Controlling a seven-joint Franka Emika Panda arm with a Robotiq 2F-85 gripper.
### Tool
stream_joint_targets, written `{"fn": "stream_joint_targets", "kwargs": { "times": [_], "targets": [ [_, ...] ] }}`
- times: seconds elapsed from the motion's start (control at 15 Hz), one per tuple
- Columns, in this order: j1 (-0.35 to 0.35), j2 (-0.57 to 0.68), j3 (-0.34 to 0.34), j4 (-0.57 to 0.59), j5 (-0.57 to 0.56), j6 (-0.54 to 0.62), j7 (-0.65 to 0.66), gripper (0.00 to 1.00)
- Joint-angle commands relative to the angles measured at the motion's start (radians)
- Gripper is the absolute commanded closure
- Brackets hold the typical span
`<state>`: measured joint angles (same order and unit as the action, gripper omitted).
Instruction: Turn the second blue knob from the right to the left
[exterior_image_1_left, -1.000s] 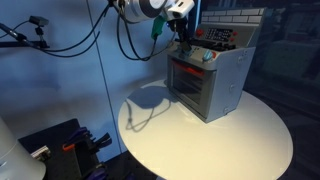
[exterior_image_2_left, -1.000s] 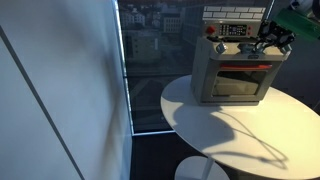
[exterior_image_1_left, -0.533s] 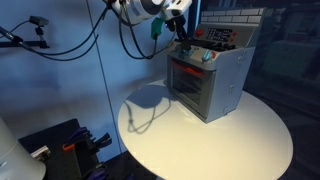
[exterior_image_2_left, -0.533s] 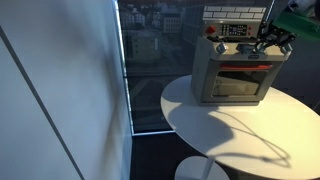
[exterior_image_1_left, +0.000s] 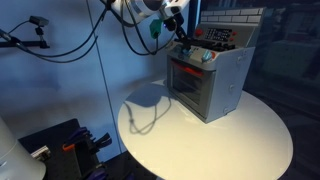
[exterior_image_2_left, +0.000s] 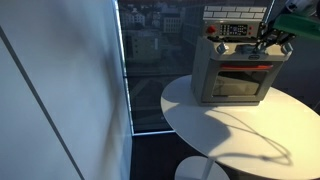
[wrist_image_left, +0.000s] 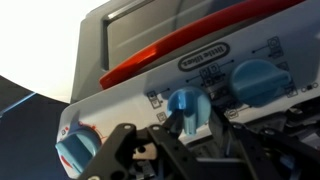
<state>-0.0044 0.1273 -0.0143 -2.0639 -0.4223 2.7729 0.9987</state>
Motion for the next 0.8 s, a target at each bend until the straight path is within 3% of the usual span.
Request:
{"fn": "stream_joint_targets", "kwargs": {
  "times": [0.0,0.13,0.27,0.4,0.67,0.73],
  "targets": [
    [0.005,-0.074,-0.01,-0.019,-0.066,-0.082,-0.011,0.9],
    [0.005,-0.075,-0.008,-0.019,-0.081,-0.084,-0.014,0.89],
    [0.004,-0.076,-0.006,-0.022,-0.081,-0.081,-0.018,0.42],
    [0.003,-0.091,-0.002,-0.028,-0.07,-0.095,-0.028,0.34],
    [0.009,-0.159,0.0,-0.051,0.01,-0.172,-0.105,0.02],
    [0.008,-0.173,0.004,-0.056,0.04,-0.19,-0.134,0.0]
  ]
}}
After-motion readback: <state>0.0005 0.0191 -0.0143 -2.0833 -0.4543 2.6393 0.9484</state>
